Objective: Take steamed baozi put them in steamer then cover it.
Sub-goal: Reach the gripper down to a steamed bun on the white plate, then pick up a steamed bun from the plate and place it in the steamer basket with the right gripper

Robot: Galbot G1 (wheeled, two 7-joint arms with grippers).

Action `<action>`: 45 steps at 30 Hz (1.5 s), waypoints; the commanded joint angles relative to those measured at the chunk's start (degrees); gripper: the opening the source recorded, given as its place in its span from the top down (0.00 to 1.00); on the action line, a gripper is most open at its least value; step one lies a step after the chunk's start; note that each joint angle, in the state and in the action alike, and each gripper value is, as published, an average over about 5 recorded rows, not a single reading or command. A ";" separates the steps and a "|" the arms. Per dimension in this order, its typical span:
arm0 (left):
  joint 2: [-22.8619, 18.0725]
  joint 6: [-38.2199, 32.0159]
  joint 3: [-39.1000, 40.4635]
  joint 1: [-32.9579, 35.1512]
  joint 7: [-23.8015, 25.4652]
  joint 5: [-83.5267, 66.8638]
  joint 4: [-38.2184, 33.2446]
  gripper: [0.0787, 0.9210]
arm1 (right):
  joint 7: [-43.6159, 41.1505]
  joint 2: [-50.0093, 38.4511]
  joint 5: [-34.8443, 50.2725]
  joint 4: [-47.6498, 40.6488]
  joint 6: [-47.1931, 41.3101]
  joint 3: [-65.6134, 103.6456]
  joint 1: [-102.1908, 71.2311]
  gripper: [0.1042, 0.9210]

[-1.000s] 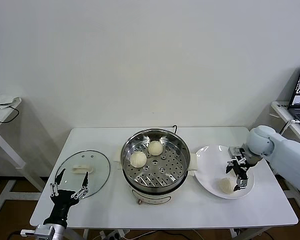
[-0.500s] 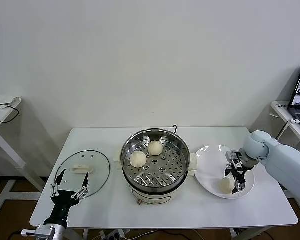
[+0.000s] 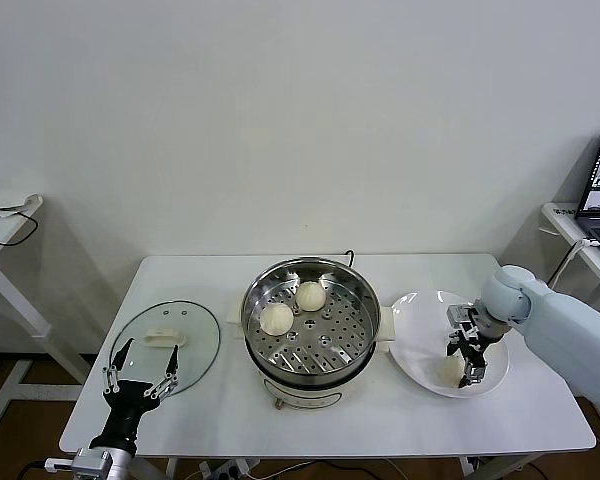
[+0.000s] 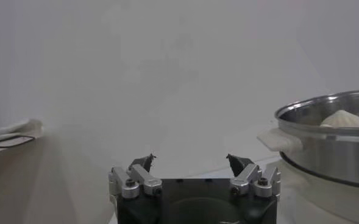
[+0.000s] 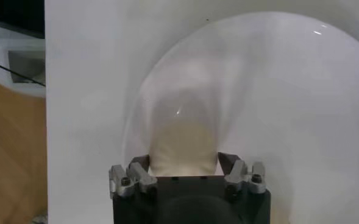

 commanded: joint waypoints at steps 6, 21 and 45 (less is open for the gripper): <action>0.03 0.12 0.33 -0.06 -0.20 0.07 -0.52 0.12 | -0.46 -0.86 1.39 0.92 0.00 -0.38 1.71 0.28; 0.27 0.06 0.28 0.61 -0.26 0.08 -1.85 0.12 | -5.29 -7.92 14.02 12.42 1.63 -22.51 36.14 0.29; 0.55 0.12 -1.32 -0.07 0.29 -0.65 -1.71 0.12 | 4.09 19.92 10.08 15.75 34.50 -37.36 55.67 0.29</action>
